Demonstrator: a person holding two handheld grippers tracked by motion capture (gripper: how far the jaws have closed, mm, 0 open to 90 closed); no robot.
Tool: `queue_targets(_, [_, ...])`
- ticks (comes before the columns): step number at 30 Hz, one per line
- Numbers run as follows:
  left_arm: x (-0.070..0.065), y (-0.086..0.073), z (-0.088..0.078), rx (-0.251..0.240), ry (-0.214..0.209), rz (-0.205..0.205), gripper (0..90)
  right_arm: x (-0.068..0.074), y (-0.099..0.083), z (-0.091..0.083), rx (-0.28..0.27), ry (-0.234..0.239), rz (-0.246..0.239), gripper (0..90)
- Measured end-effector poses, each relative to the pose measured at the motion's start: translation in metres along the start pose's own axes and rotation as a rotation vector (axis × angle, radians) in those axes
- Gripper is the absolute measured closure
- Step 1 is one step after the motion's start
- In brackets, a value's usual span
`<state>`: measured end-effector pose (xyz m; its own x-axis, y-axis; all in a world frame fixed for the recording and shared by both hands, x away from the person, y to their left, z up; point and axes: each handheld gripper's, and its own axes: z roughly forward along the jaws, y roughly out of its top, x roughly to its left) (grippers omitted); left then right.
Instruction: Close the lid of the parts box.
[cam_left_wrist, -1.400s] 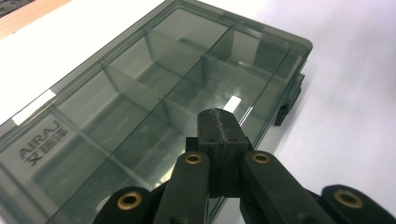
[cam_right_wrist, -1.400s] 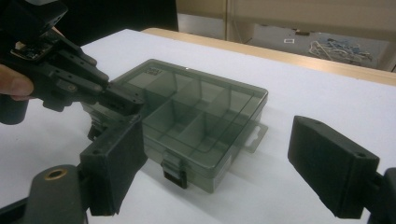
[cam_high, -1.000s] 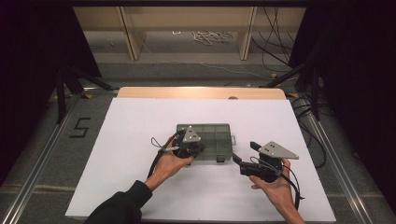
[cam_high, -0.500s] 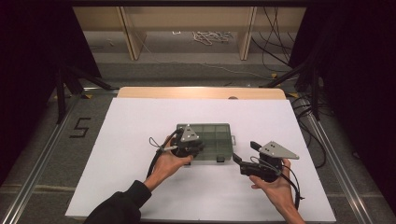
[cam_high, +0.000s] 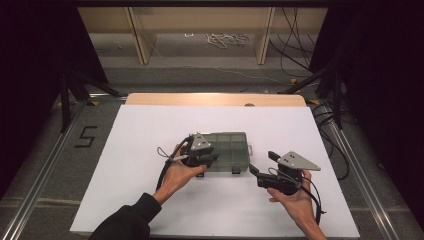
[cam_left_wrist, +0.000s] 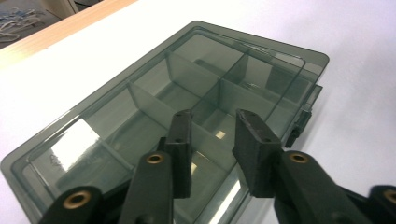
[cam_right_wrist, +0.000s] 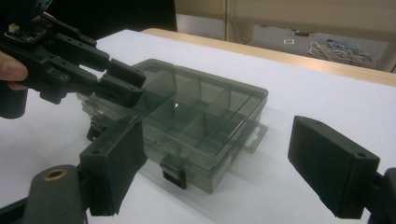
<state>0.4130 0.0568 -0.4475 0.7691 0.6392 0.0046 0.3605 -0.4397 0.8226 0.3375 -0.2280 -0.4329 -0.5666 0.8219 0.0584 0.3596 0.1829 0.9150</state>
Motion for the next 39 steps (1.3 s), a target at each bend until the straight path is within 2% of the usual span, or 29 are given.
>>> queue_targets(1, [0.000, 0.000, -0.001, 0.003, -0.009, -0.005, 62.9, 0.000, 0.000, 0.001, -0.018, 0.001, 0.004, 19.2])
queue_targets(3, [0.001, 0.001, -0.002, -0.008, 0.008, -0.003, 59.7, 0.000, 0.000, 0.001, -0.018, 0.001, 0.004, 19.2])
queue_targets(6, [0.003, 0.001, -0.004, -0.023, -0.002, -0.009, 54.5, 0.000, 0.000, 0.001, -0.021, 0.005, 0.001, 19.2])
queue_targets(7, [0.002, 0.001, -0.004, -0.047, 0.019, -0.023, 52.6, 0.001, 0.000, 0.001, -0.021, 0.005, 0.002, 19.1])
queue_targets(9, [0.005, 0.002, -0.007, -0.046, 0.013, -0.010, 49.7, 0.001, 0.000, 0.001, -0.024, 0.003, 0.002, 19.1])
queue_targets(11, [0.006, 0.002, -0.009, -0.062, 0.010, -0.023, 46.7, 0.001, 0.000, 0.001, -0.025, 0.001, 0.002, 19.0])
queue_targets(13, [0.006, 0.003, -0.010, -0.101, -0.011, -0.067, 43.3, 0.001, 0.000, 0.001, -0.025, 0.009, 0.002, 18.9])
queue_targets(18, [0.007, 0.004, -0.015, -0.133, -0.020, -0.088, 37.9, 0.001, 0.000, 0.002, -0.020, 0.019, 0.005, 18.3])
queue_targets(19, [0.007, 0.005, -0.016, -0.139, -0.025, -0.077, 36.9, 0.001, 0.000, 0.002, -0.020, 0.019, 0.005, 18.3])
queue_targets(27, [0.008, 0.005, -0.028, -0.197, -0.045, -0.079, 32.2, 0.002, -0.001, 0.003, -0.029, 0.025, 0.005, 18.2])
queue_targets(28, [0.008, 0.005, -0.030, -0.204, -0.037, -0.077, 32.0, 0.002, -0.001, 0.003, -0.028, 0.026, 0.006, 18.2])
queue_targets(33, [0.010, 0.002, -0.038, -0.202, -0.047, -0.074, 29.6, 0.003, -0.001, 0.003, -0.023, 0.017, -0.003, 18.2])
queue_targets(34, [0.010, 0.001, -0.039, -0.209, -0.051, -0.071, 29.1, 0.003, 0.000, 0.001, -0.004, 0.018, -0.007, 18.2])
queue_targets(36, [0.011, 0.000, -0.043, -0.212, -0.044, -0.056, 27.9, 0.003, -0.001, 0.003, -0.022, 0.017, -0.004, 18.2])
queue_targets(37, [0.011, -0.001, -0.044, -0.220, -0.045, -0.054, 27.0, 0.003, 0.000, 0.001, -0.006, 0.016, -0.007, 18.2])
queue_targets(39, [0.012, -0.003, -0.047, -0.227, -0.040, -0.053, 25.3, 0.003, 0.000, 0.003, -0.021, 0.016, -0.003, 18.2])
